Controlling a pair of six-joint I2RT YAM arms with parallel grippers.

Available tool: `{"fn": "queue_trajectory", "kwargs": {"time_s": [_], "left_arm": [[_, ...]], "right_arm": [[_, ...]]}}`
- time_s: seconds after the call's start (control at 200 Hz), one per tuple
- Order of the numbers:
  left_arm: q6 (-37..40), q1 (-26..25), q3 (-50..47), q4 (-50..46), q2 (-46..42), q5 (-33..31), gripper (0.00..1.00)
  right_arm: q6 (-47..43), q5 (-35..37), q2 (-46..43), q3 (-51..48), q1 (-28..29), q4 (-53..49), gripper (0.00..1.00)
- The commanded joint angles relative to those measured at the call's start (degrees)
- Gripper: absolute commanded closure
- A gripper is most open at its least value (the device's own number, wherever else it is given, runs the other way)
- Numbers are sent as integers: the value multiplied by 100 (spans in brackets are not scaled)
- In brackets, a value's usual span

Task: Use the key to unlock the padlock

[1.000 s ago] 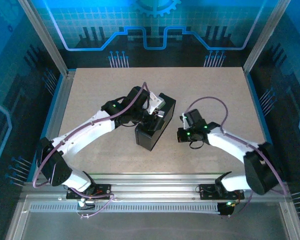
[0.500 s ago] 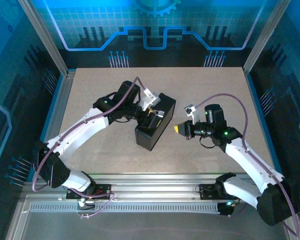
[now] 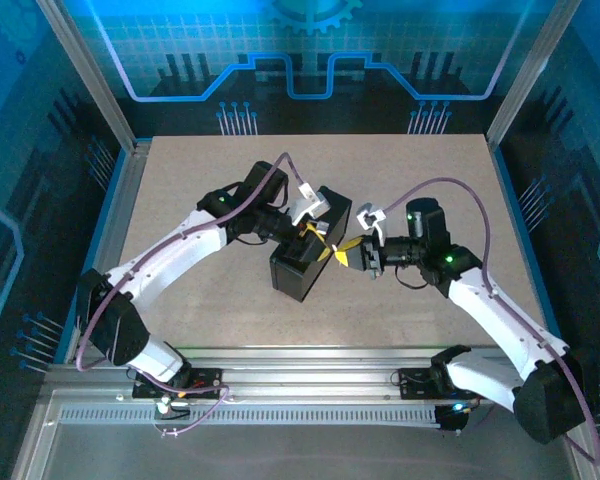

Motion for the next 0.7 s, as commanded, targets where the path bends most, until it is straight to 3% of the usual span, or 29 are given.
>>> {"fn": "queue_trajectory", "kwargs": {"time_s": [0.0,0.21,0.38,0.695], "left_arm": [[115,41,255,37,85,409,54],[181,47,240,53,70,505,62],[231,46,245,0,118,618,75],[292,34,265,-50,177,811,85]], "right_arm": [[-269,-182,136,274,181,-69,100],[-385,-127,271,359,228,-230,100],[-442,-182,253,348,232,-255,100],[-444,-175,392,419,233,-240,100]]}}
